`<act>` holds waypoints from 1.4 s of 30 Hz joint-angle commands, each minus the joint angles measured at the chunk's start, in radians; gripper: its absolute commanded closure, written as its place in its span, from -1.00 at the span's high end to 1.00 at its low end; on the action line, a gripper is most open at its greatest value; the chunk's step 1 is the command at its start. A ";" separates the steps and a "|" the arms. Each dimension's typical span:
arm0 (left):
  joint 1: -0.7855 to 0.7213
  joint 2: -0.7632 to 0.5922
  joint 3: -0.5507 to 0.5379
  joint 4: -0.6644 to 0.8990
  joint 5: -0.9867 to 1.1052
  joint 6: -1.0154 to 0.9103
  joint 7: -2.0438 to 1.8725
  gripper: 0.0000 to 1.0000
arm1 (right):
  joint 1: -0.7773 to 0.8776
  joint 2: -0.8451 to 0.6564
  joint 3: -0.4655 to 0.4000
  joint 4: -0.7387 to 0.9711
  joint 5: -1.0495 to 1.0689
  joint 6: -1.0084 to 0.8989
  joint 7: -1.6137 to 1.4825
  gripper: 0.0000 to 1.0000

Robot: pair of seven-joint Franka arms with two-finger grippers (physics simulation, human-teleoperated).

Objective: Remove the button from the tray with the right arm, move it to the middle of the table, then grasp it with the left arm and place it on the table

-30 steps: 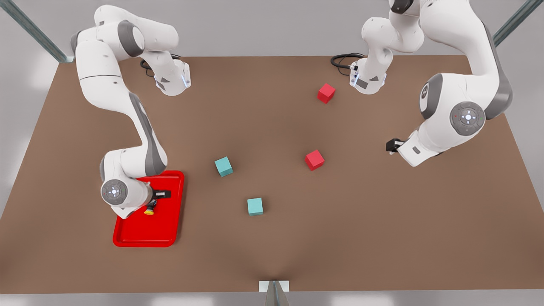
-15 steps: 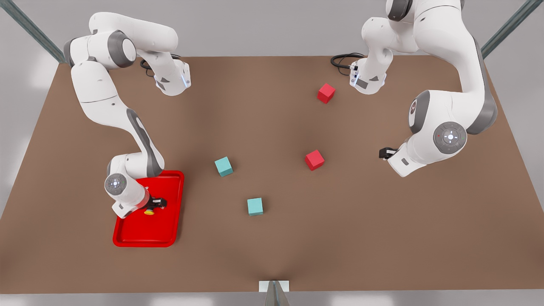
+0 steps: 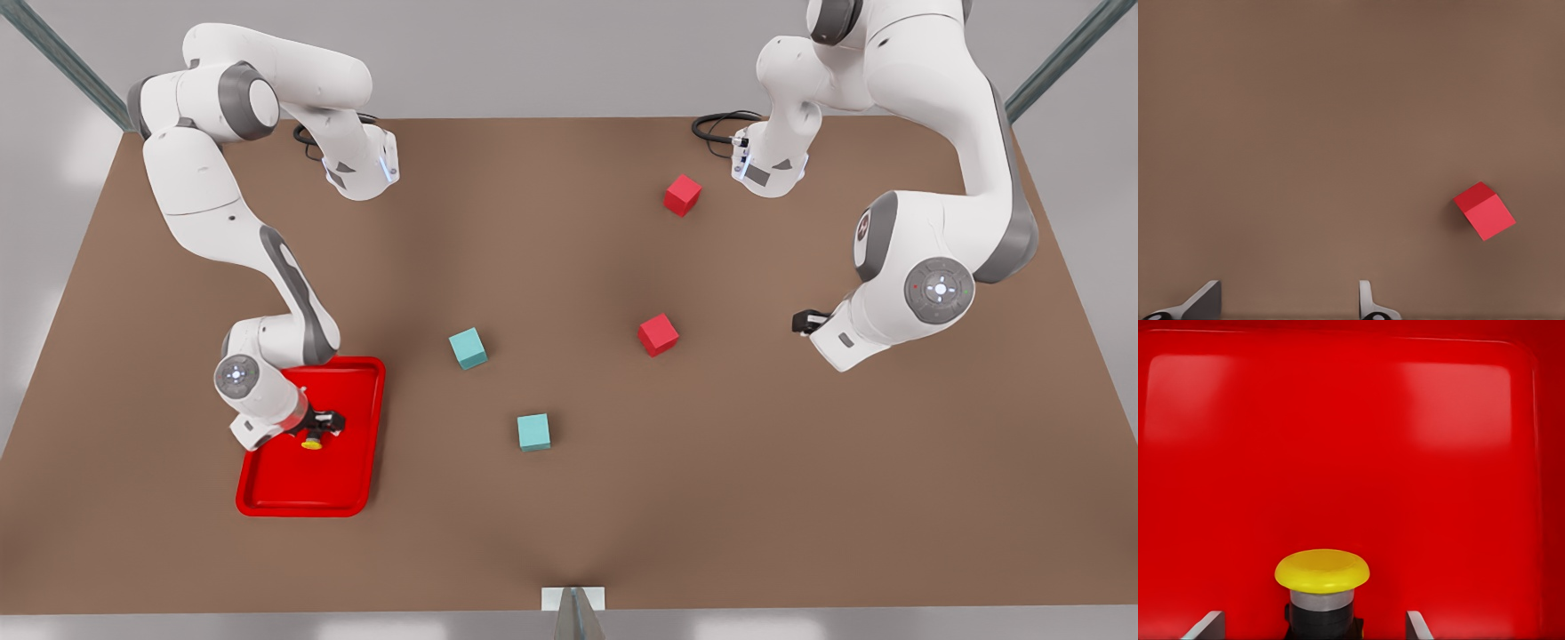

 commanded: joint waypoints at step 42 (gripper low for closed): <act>0.003 0.015 0.001 0.001 -0.001 0.020 -0.002 1.00 | 1.058 0.402 -0.188 0.920 0.408 -0.475 1.291 -0.23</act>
